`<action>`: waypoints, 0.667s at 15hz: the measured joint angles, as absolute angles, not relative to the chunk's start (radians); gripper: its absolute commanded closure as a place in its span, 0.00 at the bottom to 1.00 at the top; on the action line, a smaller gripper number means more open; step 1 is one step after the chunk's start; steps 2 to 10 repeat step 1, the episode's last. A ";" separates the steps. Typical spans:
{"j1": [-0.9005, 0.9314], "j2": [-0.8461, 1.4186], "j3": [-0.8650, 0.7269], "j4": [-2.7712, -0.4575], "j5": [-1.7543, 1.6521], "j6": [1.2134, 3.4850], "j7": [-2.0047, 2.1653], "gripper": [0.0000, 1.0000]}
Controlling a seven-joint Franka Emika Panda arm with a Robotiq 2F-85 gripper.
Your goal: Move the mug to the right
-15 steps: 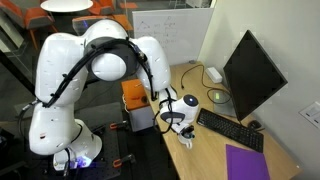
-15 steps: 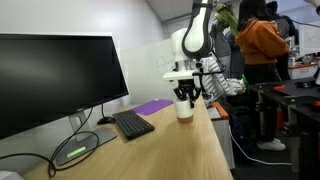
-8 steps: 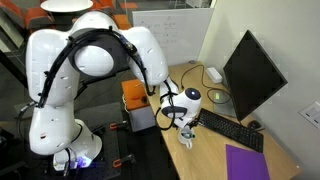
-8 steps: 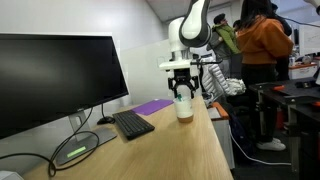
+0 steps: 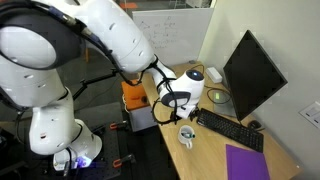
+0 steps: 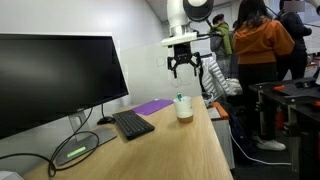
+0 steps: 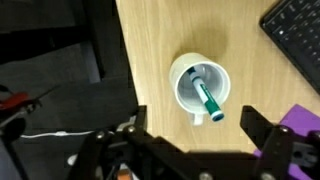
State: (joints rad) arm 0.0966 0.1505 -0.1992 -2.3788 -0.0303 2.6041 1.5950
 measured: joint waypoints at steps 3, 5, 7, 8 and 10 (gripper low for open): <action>0.096 0.125 -0.205 -2.385 -0.106 2.584 1.632 0.00; 0.096 0.125 -0.205 -2.385 -0.106 2.584 1.632 0.00; 0.096 0.125 -0.205 -2.385 -0.106 2.584 1.632 0.00; 0.096 0.125 -0.205 -2.385 -0.106 2.584 1.632 0.00; 0.096 0.125 -0.205 -2.385 -0.106 2.584 1.632 0.00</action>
